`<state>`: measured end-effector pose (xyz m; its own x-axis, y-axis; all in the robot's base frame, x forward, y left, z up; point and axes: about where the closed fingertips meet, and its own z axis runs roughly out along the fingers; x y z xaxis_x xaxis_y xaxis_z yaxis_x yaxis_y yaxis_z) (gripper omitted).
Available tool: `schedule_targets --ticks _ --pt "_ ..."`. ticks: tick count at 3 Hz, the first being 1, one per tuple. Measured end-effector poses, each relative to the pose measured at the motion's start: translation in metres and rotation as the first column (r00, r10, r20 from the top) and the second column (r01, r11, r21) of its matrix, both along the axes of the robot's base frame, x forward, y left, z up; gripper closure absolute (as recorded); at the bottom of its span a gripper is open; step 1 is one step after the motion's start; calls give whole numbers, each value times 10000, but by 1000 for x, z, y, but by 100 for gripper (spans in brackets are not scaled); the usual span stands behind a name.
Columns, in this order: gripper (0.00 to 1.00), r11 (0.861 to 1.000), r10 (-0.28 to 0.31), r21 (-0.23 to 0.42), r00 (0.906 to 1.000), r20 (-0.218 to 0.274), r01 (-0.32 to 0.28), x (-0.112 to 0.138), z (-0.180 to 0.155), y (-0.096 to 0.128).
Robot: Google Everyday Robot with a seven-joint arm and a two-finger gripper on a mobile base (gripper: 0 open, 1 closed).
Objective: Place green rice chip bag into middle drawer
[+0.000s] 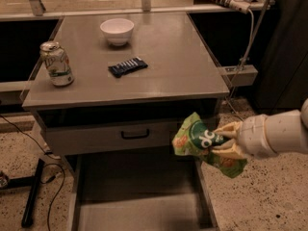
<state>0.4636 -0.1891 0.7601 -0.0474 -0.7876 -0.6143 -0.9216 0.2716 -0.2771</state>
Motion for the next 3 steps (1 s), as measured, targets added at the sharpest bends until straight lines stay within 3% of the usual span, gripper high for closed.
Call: schedule_targets --ticks 1,2,3 --pt "100 9999 59 100 9996 -266 -57 -16 -45 18" --pt "100 9974 230 679 9997 63 -234 -9 -116 50" --pt "100 9974 232 679 9997 62 -235 -9 -116 50"
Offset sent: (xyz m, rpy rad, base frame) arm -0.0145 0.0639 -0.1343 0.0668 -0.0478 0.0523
